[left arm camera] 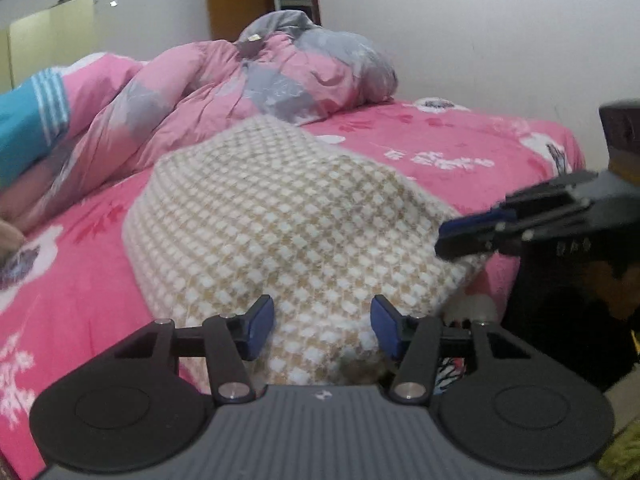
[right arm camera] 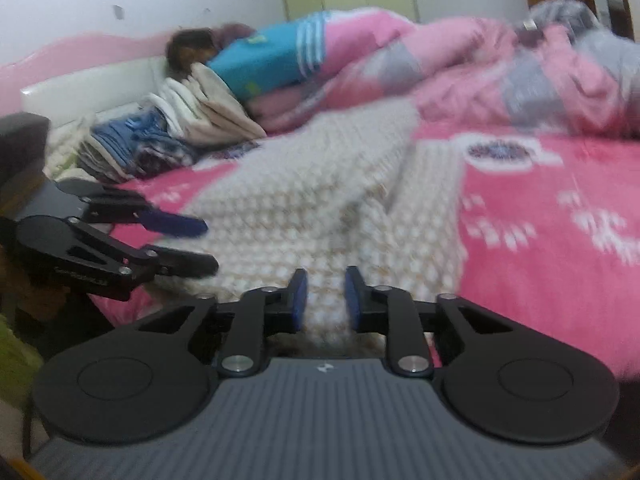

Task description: Fold clothes

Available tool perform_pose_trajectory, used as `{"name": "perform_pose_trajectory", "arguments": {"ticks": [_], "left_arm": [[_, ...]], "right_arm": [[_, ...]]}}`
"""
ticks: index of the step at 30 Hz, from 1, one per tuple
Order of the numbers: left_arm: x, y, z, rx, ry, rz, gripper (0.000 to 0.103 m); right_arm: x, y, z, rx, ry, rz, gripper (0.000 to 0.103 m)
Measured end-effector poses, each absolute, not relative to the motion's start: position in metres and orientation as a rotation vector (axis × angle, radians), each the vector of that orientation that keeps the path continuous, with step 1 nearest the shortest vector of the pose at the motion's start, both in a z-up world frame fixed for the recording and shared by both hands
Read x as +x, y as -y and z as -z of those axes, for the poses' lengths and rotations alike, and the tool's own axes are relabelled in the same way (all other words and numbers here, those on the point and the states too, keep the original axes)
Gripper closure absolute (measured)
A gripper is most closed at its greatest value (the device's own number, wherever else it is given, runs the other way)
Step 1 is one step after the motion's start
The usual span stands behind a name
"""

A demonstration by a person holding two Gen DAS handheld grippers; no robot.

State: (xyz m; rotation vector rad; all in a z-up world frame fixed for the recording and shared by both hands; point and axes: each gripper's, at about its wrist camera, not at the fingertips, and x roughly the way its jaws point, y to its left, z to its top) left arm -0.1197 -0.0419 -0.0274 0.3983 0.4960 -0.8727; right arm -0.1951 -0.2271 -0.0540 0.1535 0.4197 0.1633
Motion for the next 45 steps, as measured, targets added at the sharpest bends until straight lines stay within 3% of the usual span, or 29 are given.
{"name": "perform_pose_trajectory", "arguments": {"ticks": [3, 12, 22, 29, 45], "left_arm": [[-0.113, 0.037, 0.017, 0.354, -0.532, 0.89, 0.05], [-0.106, 0.072, 0.001, 0.444, -0.419, 0.909, 0.049], [-0.068, 0.113, 0.014, 0.408, -0.403, 0.893, 0.046], [-0.068, 0.114, 0.022, 0.358, -0.359, 0.847, 0.044], [-0.07, 0.131, 0.024, 0.351, -0.31, 0.746, 0.039]], "right_arm": [[-0.197, 0.234, 0.049, 0.197, -0.38, -0.168, 0.087], [-0.181, 0.296, 0.047, 0.431, -0.247, -0.086, 0.087], [-0.082, 0.368, 0.074, 0.697, -0.355, -0.134, 0.083], [-0.052, 0.364, 0.071, 0.671, -0.361, -0.212, 0.097], [-0.015, 0.366, 0.07, 0.61, -0.412, -0.257, 0.098]]}}
